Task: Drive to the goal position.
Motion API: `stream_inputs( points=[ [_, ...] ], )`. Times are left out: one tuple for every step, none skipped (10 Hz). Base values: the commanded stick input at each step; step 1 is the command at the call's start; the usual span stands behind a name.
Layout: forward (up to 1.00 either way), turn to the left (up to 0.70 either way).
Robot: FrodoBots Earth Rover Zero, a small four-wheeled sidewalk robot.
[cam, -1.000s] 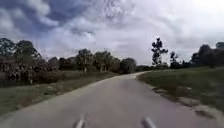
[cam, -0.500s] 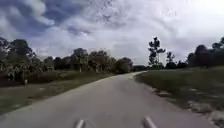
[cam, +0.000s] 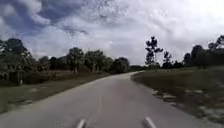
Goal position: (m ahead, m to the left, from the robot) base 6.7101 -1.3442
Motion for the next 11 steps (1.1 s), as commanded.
stream_inputs(
  points=[
    [0.69,0.28],
    [0.69,0.3],
    [0.69,0.18],
    [0.69,0.03],
    [0.69,0.03],
    [0.69,0.03],
    [0.69,0.03],
    [0.69,0.03],
    [0.69,0.03],
    [0.69,0.03],
    [0.69,0.03]
  ],
)
